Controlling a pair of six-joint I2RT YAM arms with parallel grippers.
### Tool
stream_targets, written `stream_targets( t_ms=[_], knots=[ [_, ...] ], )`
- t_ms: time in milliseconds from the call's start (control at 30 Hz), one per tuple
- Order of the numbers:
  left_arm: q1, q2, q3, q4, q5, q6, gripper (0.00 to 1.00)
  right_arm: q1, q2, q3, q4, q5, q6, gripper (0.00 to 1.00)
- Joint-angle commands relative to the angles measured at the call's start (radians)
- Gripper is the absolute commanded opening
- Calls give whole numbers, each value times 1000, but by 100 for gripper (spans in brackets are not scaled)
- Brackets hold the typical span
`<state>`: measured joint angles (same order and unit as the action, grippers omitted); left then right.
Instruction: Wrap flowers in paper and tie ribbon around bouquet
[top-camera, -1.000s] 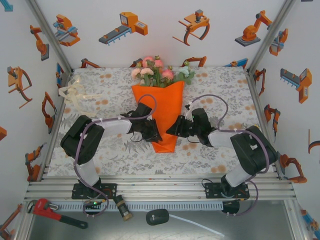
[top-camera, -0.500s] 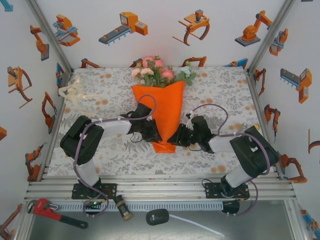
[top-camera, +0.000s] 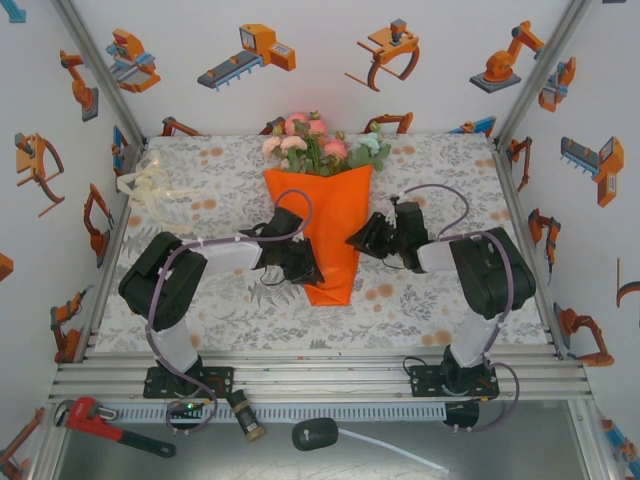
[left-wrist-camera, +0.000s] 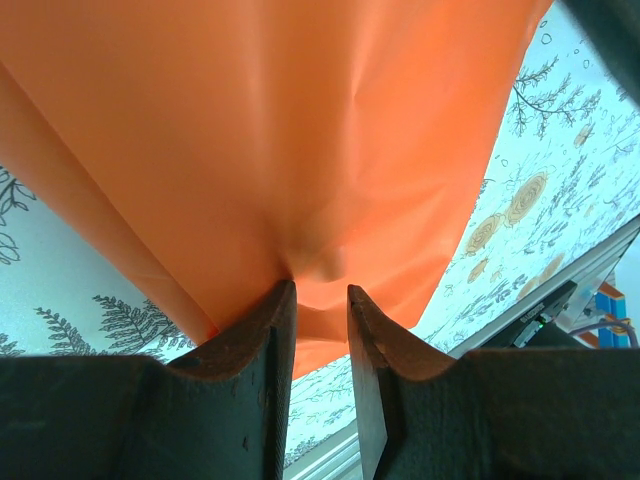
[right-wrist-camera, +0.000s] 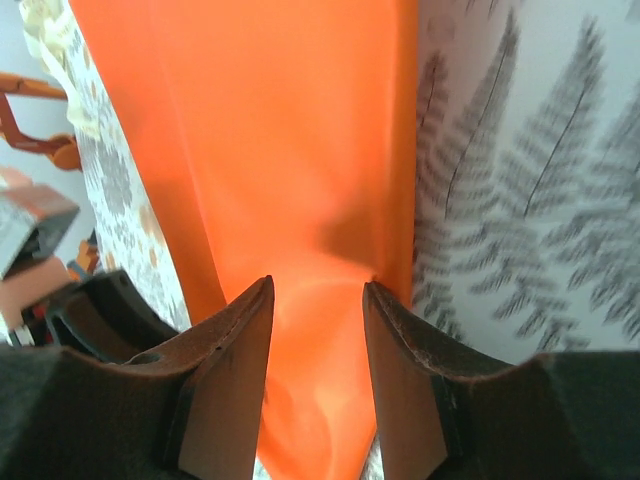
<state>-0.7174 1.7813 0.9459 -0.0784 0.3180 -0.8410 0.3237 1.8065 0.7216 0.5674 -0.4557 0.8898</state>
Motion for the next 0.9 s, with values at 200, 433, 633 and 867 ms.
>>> stream_targets(
  t_ms=[200,433,633,867],
  knots=[
    [6,-7,-42,-77,-50,34,31,-85,149,194,48,8,-38,43],
    [11,-18,-50,-73,-53,32,31,-132,308,394,45,-13,-34,43],
    [14,-39,-63,-72,-60,28,32,-177,400,537,2,-22,-35,43],
    [17,-46,-69,-73,-61,28,31,-190,496,685,-69,-25,-48,44]
  ],
)
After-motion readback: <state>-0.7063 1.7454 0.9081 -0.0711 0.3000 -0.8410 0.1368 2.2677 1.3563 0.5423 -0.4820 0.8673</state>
